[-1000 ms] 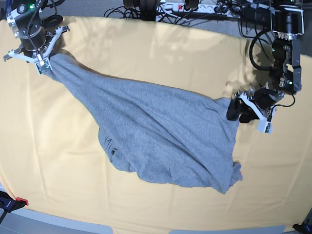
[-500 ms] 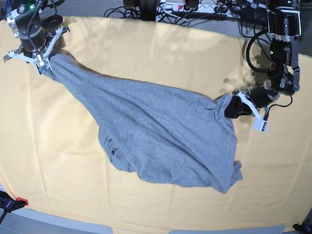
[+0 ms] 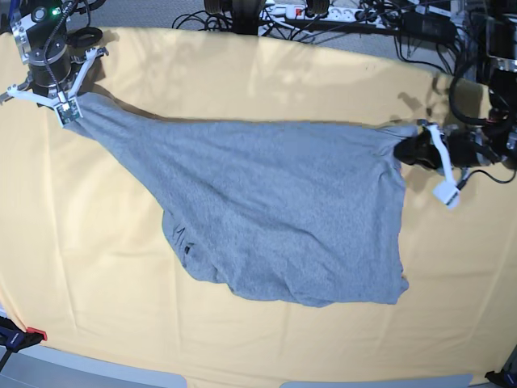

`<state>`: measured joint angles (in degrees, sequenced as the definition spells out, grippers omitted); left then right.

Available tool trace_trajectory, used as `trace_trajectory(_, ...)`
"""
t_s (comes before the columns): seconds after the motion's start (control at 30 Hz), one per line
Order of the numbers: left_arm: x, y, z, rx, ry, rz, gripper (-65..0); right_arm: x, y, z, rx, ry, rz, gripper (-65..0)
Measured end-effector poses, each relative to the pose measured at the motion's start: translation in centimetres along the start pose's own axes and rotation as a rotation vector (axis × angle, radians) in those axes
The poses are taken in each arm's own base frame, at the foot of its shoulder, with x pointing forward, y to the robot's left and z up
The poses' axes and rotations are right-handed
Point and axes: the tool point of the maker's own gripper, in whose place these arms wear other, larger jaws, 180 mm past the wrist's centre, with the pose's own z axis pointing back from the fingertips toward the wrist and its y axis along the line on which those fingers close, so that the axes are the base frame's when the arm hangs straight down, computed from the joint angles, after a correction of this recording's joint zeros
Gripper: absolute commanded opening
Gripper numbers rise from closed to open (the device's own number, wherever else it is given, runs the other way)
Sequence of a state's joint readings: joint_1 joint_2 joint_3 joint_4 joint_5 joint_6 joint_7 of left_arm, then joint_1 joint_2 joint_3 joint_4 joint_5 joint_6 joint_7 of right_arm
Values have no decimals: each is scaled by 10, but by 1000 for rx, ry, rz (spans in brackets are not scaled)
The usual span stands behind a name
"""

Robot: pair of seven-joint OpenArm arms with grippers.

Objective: Layout the t-shirt on the table in an organized manner, then fold the t-shirt properly
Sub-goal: 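Stretch the shirt between both grippers and lay it flat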

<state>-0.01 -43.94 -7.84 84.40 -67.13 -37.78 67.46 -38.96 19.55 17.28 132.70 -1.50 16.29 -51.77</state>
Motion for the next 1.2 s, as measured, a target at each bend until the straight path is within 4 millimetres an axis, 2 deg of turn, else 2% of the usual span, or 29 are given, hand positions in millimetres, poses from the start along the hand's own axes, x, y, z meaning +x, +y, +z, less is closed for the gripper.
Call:
trace_trajectory(0.17, -1, 11, 19, 39, 31, -18, -650, -11, -13, 0, -31, 58, 20, -650)
trace_trajectory(0.3, 7, -4, 32, -54, 9, -22, -650, -16, -23, 1, -37, 81, 60, -650)
trace_trajectory(0.37, 2, -15, 38, -120, 49, -4, -650, -22, -13, 5, 15, 93, 95, -650)
trace_trajectory(0.43, -9, -13, 40, -108, 117, -19, -650, -28, 0, 11, 80, 103, 117, -650)
trace_trajectory(0.6, -11, -16, 46, -105, 132, -35, -650, -54, 19, 22, 171, 175, 156, -650)
trace_trajectory(0.8, -41, -36, 49, -136, 241, -65, -650, -81, 26, 34, 203, 270, 183, -650)
trace_trajectory(0.9, -46, -46, 55, -145, 286, -111, -650, -95, 32, 41, 234, 316, 211, -650)
trace_trajectory(1.03, -52, -59, 62, -160, 341, -167, -650, -103, 35, 46, 252, 336, 219, -650)
trace_trajectory(1.2, -72, -72, 68, -192, 426, -187, -650, -106, 36, 48, 260, 344, 229, -650)
